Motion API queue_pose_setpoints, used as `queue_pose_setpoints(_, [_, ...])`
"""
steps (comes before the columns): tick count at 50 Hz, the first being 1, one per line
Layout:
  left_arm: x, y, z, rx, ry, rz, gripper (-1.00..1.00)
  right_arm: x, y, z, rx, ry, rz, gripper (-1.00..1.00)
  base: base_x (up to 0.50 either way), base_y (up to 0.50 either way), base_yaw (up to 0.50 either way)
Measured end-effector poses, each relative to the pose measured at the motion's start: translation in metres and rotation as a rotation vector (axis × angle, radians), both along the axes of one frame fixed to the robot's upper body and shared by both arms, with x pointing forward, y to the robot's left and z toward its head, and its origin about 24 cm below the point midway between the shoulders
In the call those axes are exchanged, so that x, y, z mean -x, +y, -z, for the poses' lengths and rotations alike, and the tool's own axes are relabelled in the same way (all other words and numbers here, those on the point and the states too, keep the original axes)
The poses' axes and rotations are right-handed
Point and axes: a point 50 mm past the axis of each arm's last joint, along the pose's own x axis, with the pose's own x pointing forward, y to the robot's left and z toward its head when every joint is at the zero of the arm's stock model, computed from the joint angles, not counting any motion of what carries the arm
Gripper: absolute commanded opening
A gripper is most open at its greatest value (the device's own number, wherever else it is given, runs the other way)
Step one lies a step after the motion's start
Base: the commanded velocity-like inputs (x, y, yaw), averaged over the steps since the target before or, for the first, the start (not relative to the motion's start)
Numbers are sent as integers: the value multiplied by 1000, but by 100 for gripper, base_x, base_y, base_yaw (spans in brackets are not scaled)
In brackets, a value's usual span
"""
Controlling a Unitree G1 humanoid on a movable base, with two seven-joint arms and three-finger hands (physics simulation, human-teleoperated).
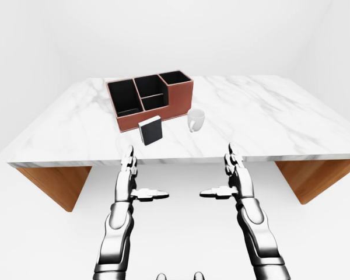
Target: Pick up the book and place it in the front compartment of the caddy.
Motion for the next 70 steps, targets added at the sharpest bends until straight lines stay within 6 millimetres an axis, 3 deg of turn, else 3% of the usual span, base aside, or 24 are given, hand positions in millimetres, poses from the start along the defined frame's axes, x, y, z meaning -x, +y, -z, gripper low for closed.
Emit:
queue_pose_setpoints(16, [1,7,-7,5,-5,-4,100,0,-8,-9,3,-17,0,100,0,0,0])
queue_pose_setpoints(28, [2,10,-22,6,-46,-8,100,1,-11,-21,10,-39,8,100,0,0,0])
queue_pose_setpoints(59, [16,16,-88,-9,-329,-13,100,18,-17,-102,12,-395,7,100,0,0,0])
queue_pose_setpoints(70, [19,17,-99,-12,-380,-14,100,26,-19,-121,5,-486,6,100,0,47,0])
